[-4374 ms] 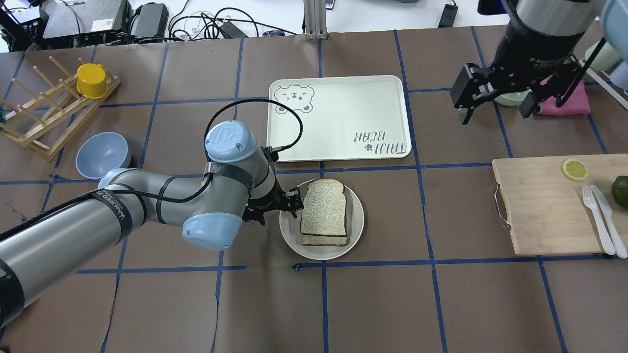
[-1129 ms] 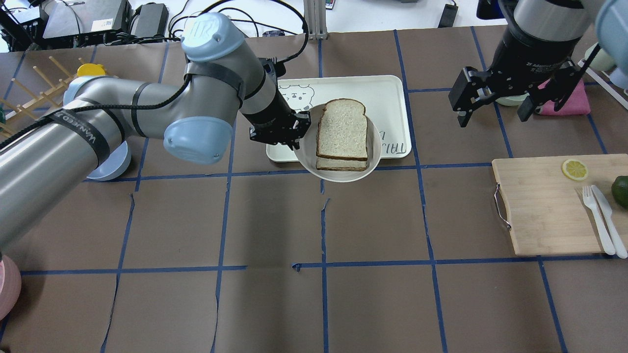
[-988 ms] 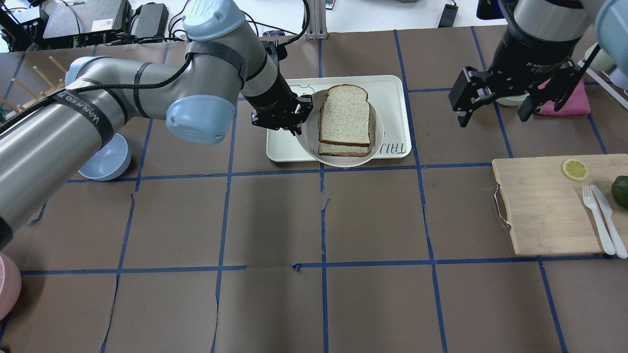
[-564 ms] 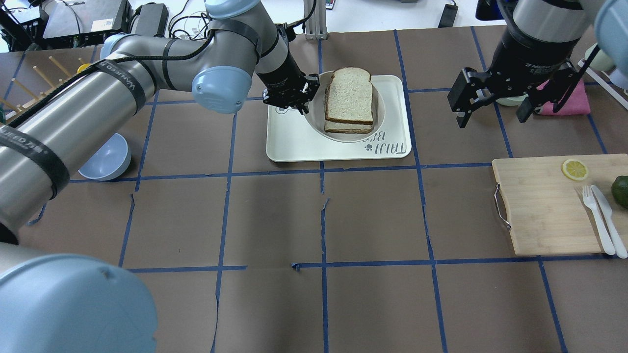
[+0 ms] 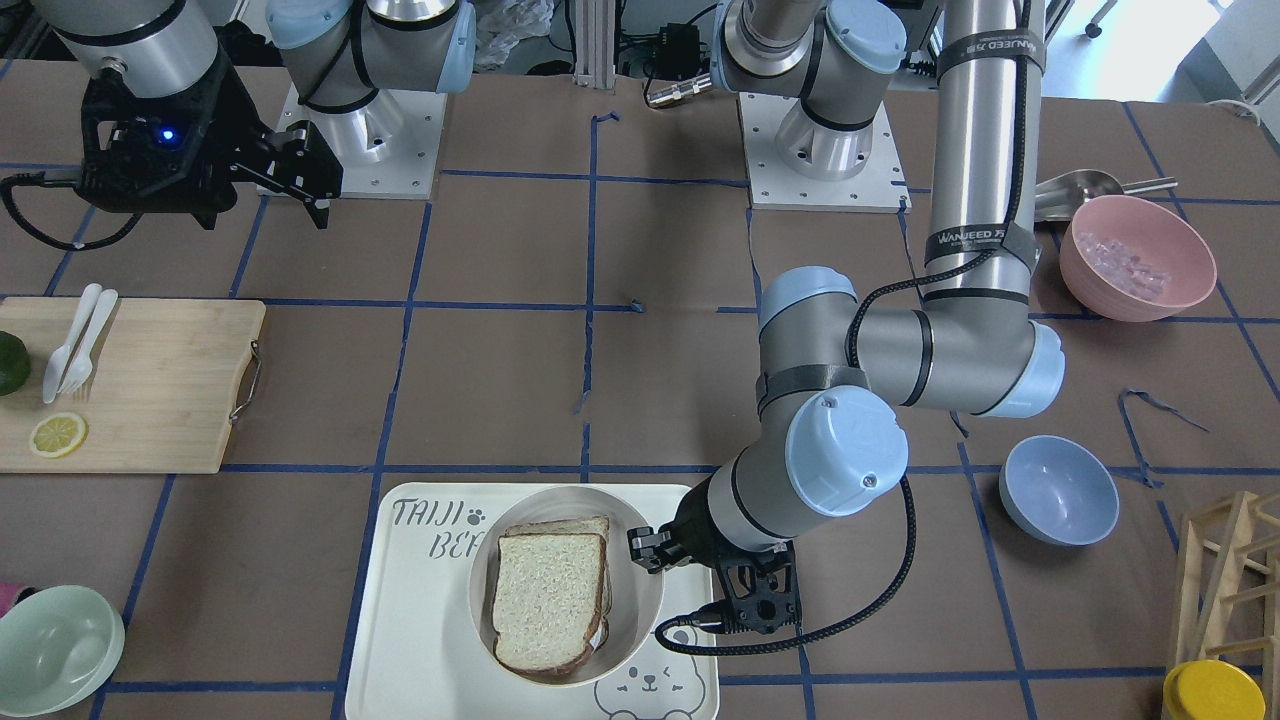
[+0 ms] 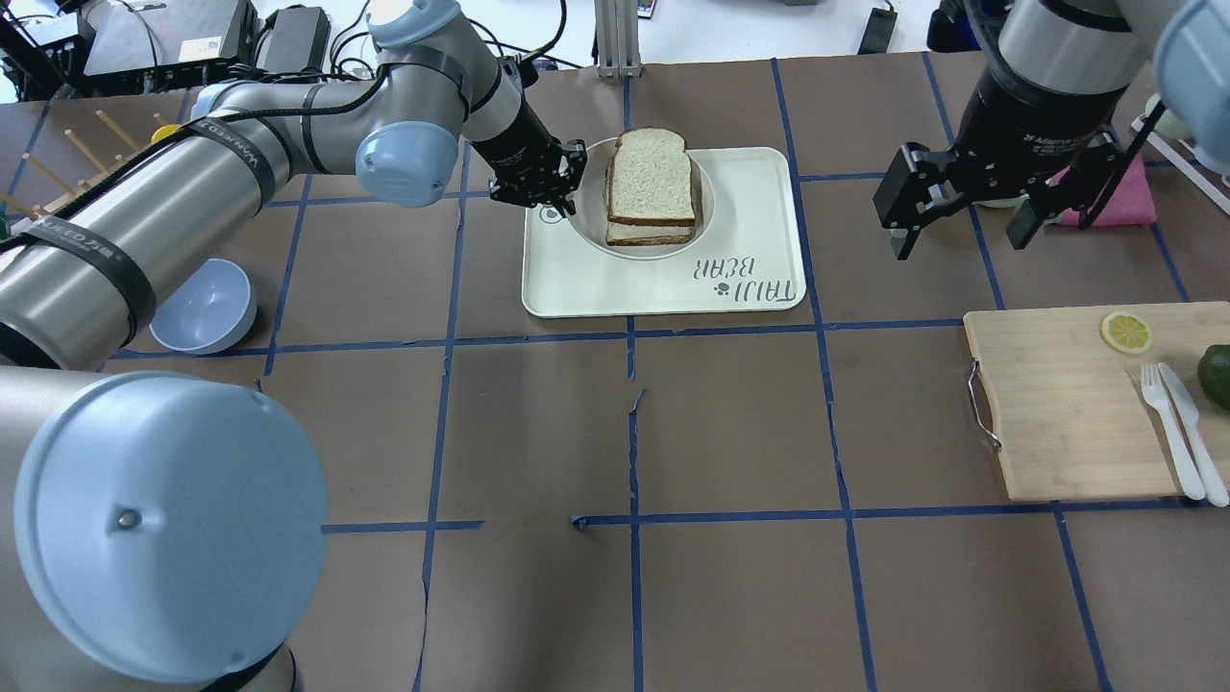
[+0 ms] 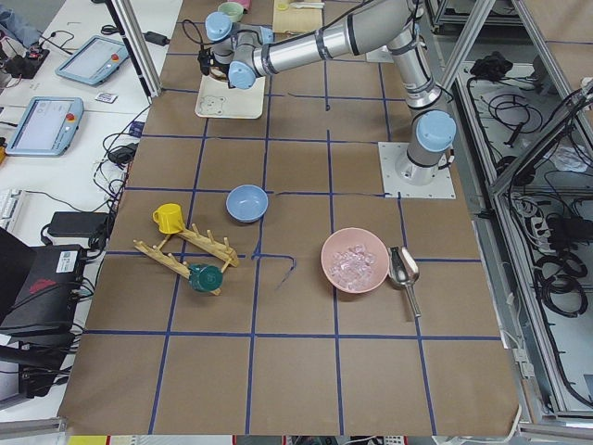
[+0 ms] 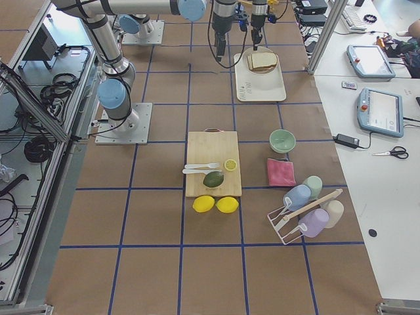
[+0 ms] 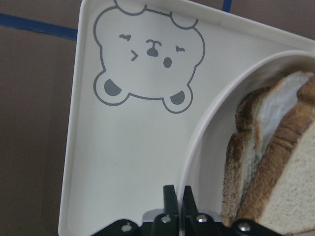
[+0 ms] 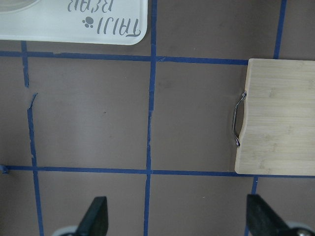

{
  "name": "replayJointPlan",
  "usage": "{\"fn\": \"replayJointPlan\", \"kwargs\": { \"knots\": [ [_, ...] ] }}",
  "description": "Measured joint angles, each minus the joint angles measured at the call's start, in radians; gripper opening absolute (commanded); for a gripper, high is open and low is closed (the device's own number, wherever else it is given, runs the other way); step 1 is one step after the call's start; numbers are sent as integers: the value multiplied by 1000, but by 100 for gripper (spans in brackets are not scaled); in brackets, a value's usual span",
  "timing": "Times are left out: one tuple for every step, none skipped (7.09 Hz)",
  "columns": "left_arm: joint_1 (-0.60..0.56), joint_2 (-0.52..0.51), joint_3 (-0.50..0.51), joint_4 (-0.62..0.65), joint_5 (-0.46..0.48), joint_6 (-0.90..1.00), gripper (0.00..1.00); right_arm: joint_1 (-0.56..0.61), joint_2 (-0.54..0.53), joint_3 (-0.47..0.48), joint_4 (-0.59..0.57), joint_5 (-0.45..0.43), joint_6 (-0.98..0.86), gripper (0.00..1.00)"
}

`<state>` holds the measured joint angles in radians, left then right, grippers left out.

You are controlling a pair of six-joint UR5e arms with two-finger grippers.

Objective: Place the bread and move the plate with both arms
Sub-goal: 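Settle the plate on the tray and open the left gripper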

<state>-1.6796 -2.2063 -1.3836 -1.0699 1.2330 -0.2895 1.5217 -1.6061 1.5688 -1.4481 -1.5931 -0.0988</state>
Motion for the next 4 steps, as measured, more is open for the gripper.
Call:
{"fn": "replayJointPlan", "kwargs": {
  "knots": [
    [2, -19, -1, 19, -1, 7, 0, 0, 0, 0, 0, -1, -3, 100],
    [2, -34, -4, 36, -1, 11, 0, 0, 1, 0, 0, -2, -4, 100],
    [2, -42, -6, 46, -1, 26, 0, 0, 0, 1, 0, -2, -3, 100],
    [2, -47, -8, 53, -1, 55, 0, 0, 0, 1, 1, -3, -3, 100]
  ]
}}
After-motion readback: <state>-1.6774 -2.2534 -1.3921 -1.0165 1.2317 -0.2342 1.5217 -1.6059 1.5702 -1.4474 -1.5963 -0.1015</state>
